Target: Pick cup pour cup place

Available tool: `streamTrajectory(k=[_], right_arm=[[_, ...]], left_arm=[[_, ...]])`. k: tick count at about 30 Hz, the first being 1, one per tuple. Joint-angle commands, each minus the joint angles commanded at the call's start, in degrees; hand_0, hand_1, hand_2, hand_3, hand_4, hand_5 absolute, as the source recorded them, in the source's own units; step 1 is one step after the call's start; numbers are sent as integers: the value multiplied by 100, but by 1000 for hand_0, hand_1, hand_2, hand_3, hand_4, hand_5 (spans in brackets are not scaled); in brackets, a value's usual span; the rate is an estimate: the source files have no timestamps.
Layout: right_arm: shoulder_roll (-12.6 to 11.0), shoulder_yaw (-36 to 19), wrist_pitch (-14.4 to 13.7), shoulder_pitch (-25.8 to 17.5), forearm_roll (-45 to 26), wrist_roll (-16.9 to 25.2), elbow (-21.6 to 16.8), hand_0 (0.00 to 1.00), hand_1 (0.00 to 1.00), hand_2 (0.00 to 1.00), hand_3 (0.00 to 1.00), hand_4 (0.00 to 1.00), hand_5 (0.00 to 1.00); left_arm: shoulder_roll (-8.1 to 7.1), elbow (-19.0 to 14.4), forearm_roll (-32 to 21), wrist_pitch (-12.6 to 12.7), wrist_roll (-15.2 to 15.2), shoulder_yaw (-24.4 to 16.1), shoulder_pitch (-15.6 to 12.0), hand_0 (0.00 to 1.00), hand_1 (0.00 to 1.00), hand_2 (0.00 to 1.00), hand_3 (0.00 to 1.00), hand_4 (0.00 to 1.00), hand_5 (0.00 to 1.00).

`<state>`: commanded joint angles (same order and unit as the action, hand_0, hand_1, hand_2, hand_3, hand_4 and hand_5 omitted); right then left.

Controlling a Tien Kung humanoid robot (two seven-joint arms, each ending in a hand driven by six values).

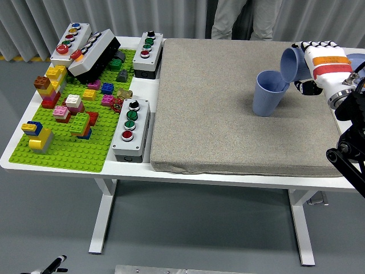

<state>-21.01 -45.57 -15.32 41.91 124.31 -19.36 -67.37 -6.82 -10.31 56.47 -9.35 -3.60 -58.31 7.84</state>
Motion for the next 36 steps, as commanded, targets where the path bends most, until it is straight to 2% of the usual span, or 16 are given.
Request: streamTrajectory(k=[11,15,24,28,36], right_arm=[[45,-41,-19,-21,-145,10,84,894,723,618,707,765,228],[131,-121,-154,-73,-502,69,183,894,723,618,707,765,228],[541,-806,-463,-271,-1991,566,508,894,724,618,704,760,235],[630,-1211,-532,-310,-2810,909,687,894,724,618,704,760,235],[711,-2173,-469,-422,-4550,1446,1009,897,725,618,700,757,233]], left_arm=[[1,0,8,-3,-2,-6,-4,840,827,896,789,644,998],[6,0,13,-2,-4,-15,-4,840,827,896,789,644,998],[15,0,13,-3,-14,-8,-25,840,827,896,788,644,998],[20,0,11,-3,-17,-5,-41,840,827,896,788,644,998],[21,0,-13,-5,-21,25,-53,841,827,896,789,643,998]])
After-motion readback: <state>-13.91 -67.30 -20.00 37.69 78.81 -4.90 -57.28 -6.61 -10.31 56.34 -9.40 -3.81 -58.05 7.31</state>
